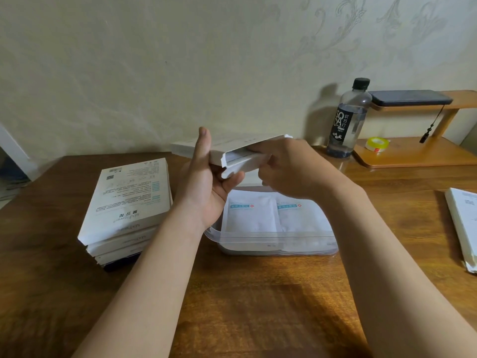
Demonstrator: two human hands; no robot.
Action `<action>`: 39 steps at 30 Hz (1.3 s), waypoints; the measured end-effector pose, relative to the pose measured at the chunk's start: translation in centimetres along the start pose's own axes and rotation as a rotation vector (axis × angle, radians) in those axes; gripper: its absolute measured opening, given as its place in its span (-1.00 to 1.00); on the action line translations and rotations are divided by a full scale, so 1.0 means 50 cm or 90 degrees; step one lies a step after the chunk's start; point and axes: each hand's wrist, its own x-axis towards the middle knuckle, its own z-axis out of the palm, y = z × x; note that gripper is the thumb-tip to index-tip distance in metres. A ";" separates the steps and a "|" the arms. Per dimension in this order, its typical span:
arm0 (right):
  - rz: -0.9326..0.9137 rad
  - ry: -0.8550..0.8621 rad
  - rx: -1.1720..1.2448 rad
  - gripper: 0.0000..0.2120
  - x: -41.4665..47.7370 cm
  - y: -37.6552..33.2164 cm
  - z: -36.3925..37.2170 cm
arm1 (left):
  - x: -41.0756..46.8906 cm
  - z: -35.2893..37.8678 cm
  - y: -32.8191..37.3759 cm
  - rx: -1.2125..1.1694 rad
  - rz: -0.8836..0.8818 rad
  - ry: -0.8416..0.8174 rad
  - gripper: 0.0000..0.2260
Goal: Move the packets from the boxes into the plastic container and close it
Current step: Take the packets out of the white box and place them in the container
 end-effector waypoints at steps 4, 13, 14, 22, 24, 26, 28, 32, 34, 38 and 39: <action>-0.007 0.014 0.070 -0.74 0.000 0.013 -0.016 | 0.000 0.002 0.000 -0.002 0.001 0.034 -0.52; -0.080 0.252 0.463 -0.89 -0.001 0.057 -0.054 | 0.002 0.006 0.002 -0.068 0.018 0.068 -0.66; -0.095 0.263 0.585 -0.89 -0.001 0.059 -0.057 | 0.002 0.008 0.002 -0.063 0.017 0.069 -0.66; 0.121 0.484 0.706 -0.84 0.008 0.083 -0.070 | -0.002 0.013 -0.003 -0.058 0.048 0.070 -0.64; 0.180 0.471 0.634 -0.78 0.011 0.099 -0.066 | -0.001 0.013 -0.004 -0.071 0.052 0.077 -0.60; 0.225 0.411 0.484 -0.78 0.014 0.117 -0.057 | -0.001 0.013 -0.004 -0.076 0.056 0.083 -0.59; 0.259 0.327 0.349 -0.82 0.014 0.127 -0.047 | -0.001 0.014 -0.005 -0.076 0.059 0.083 -0.59; 0.317 0.150 0.268 -0.88 0.003 0.111 -0.030 | -0.002 0.013 -0.005 -0.066 0.062 0.079 -0.63; 0.333 0.084 0.210 -0.92 -0.003 0.106 -0.026 | -0.002 0.011 -0.006 -0.061 0.061 0.074 -0.63; 0.307 -0.023 0.062 -0.94 -0.010 0.099 -0.034 | -0.001 0.008 -0.007 -0.051 0.061 0.061 -0.59; 0.289 -0.045 -0.003 -0.94 -0.011 0.097 -0.034 | -0.001 0.008 -0.007 -0.049 0.062 0.059 -0.59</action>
